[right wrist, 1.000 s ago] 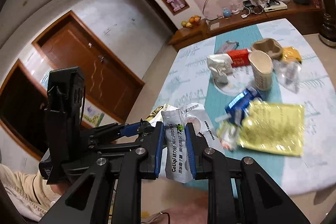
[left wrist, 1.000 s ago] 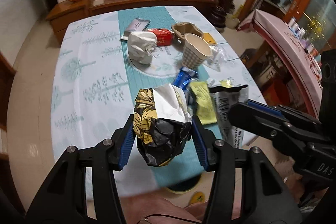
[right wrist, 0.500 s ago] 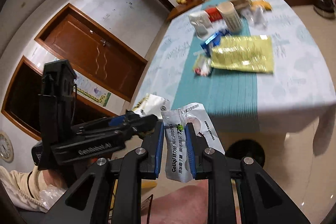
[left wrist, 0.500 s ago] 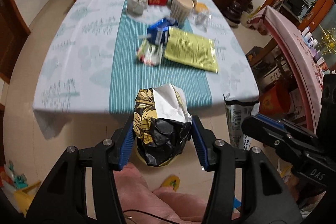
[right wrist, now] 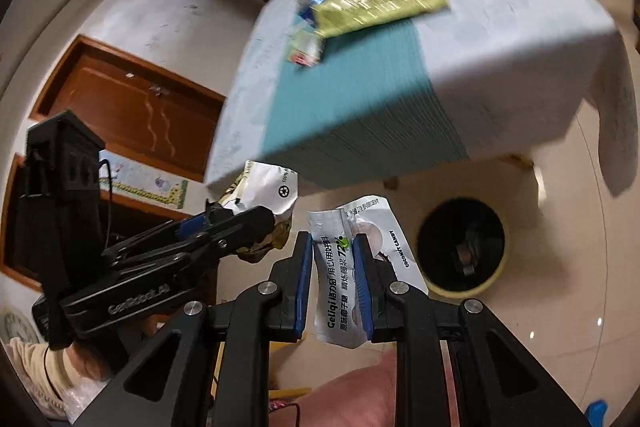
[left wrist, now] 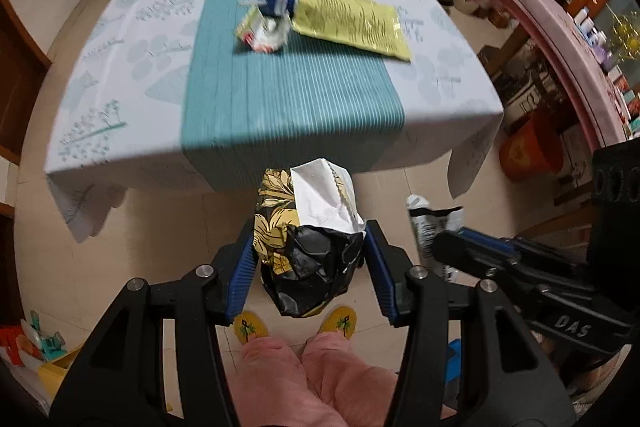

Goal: Collect trash
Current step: 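Carry the sachet and crumpled wrapper off the table toward the bin, then open both grippers over the black bin to drop the items, then raise both tools back above the table, then grasp the yellow packet with the right gripper while the left grasps the green-white sachet, then lift the yellow packet with the right gripper while the left carries the sachet toward the bin, then open both grippers over the black bin to drop the items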

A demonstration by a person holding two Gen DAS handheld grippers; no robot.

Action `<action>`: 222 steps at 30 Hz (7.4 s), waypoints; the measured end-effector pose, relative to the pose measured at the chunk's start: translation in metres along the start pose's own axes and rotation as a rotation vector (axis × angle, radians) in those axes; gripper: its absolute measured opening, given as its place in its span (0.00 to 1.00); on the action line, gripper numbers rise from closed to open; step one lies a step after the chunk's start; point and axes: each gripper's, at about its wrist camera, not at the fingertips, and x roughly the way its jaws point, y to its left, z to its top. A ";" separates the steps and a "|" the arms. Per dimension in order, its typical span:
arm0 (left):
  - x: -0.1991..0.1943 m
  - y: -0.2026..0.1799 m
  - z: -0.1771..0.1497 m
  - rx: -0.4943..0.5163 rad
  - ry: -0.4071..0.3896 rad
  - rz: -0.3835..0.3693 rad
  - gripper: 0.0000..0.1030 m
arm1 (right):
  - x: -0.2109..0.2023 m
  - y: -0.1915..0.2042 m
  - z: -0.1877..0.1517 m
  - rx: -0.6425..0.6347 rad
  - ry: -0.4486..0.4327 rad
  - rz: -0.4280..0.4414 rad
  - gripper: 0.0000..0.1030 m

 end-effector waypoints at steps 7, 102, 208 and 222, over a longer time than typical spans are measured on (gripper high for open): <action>0.074 -0.001 -0.016 0.030 0.049 -0.031 0.46 | 0.057 -0.059 -0.020 0.116 0.008 -0.059 0.20; 0.021 0.076 0.143 -0.051 -0.099 0.039 0.80 | 0.079 0.107 0.164 -0.461 -0.189 -0.568 0.59; 0.225 0.032 -0.040 -0.056 0.059 -0.005 0.06 | 0.191 -0.185 -0.061 0.245 -0.042 -0.139 0.10; 0.367 0.046 -0.075 -0.004 0.057 0.023 0.06 | 0.317 -0.280 -0.104 0.414 -0.021 -0.117 0.36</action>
